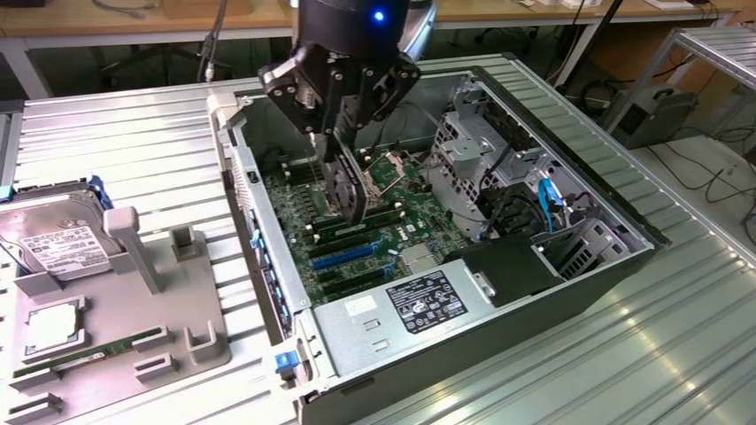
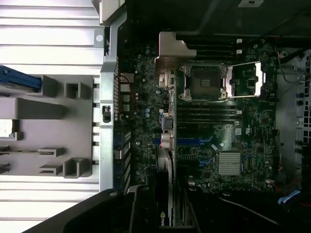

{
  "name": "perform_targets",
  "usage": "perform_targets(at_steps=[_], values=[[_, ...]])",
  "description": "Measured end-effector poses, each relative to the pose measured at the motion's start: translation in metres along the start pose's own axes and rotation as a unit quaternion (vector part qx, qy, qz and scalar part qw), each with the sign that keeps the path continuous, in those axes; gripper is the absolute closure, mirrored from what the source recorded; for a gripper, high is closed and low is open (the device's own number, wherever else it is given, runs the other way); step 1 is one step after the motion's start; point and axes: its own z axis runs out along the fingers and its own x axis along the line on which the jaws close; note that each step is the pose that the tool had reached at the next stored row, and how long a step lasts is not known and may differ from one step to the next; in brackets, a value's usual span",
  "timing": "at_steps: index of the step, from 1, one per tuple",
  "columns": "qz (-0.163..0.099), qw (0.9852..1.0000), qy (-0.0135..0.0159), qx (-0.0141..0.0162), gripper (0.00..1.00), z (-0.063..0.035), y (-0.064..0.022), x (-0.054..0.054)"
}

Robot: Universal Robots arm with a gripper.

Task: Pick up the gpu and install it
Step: 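Pick up the gpu and move the gpu toward the slot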

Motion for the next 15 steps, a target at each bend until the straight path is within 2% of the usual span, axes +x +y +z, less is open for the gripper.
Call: perform_targets(at_steps=[8, 10, 15], values=[[0.000, 1.0000, 0.0009, 0.0013, 0.74, 0.0161, 0.0007, -0.039], [0.000, 1.0000, 0.0013, 0.0021, 0.74, 0.0234, 0.0020, -0.057], [0.000, 1.0000, 0.0016, 0.0024, 0.74, 0.0322, 0.0029, -0.077]])
